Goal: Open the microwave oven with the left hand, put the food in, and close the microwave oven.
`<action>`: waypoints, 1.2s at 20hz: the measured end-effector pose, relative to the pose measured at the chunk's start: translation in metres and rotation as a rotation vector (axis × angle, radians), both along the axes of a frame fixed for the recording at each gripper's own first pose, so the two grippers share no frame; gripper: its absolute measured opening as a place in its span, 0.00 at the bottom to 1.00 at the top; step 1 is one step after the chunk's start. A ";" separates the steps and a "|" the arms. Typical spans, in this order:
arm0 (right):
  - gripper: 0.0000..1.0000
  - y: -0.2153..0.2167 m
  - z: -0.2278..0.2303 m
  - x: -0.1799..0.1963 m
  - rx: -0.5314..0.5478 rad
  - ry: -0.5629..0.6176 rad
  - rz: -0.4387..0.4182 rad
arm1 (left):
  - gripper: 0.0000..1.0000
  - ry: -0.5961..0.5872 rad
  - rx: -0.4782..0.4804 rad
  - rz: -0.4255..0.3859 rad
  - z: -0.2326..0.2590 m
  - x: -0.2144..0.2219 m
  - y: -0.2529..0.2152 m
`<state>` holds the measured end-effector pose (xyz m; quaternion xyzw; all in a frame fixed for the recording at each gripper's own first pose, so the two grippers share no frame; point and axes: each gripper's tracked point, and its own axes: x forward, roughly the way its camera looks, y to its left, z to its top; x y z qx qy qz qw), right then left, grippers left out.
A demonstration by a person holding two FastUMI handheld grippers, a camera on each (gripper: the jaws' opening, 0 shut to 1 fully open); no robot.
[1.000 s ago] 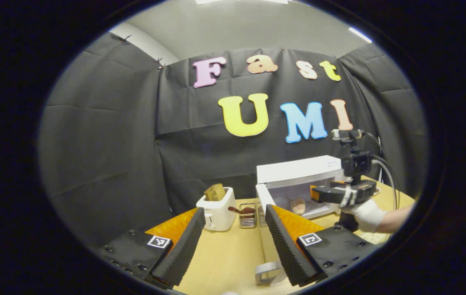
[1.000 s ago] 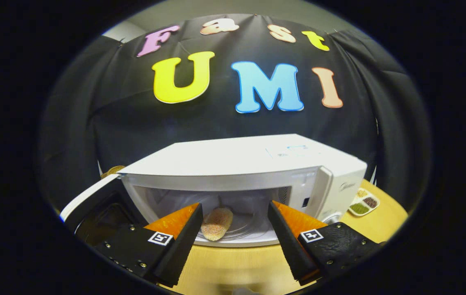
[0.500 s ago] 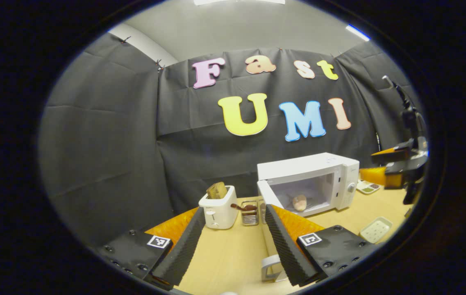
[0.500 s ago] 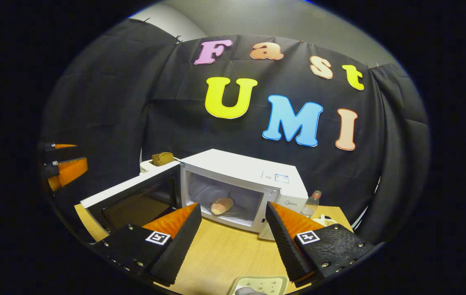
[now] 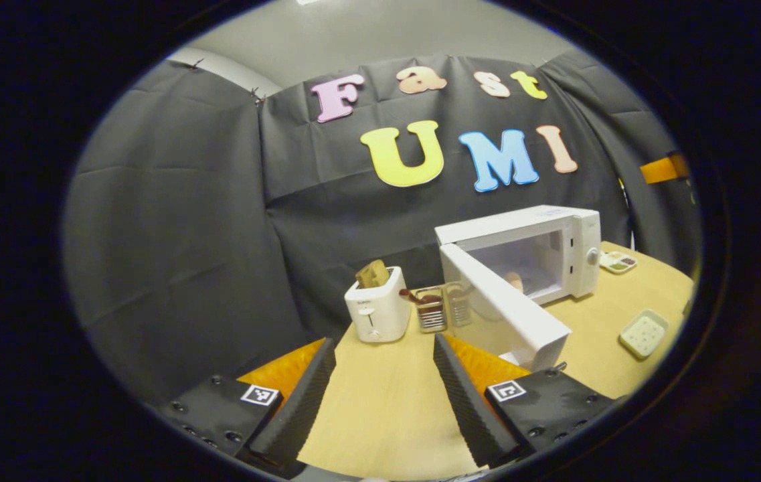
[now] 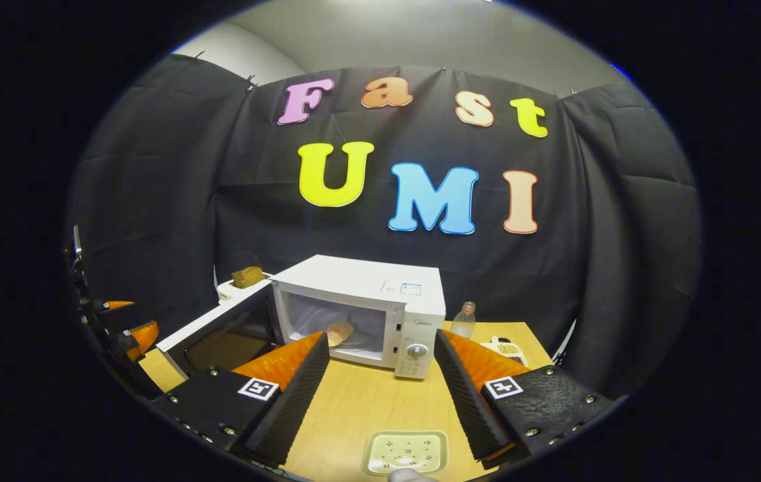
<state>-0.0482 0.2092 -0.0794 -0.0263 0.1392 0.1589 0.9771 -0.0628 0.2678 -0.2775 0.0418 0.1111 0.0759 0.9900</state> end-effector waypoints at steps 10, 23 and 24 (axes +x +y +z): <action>0.96 0.005 0.014 -0.004 0.005 0.034 0.070 | 0.94 0.060 -0.024 -0.075 -0.037 -0.004 -0.062; 0.96 -0.043 0.024 0.018 0.033 0.059 0.061 | 0.94 0.050 -0.059 -0.258 -0.017 0.052 -0.231; 0.96 -0.050 0.023 0.020 0.036 0.065 0.052 | 0.94 0.051 -0.068 -0.276 -0.017 0.061 -0.244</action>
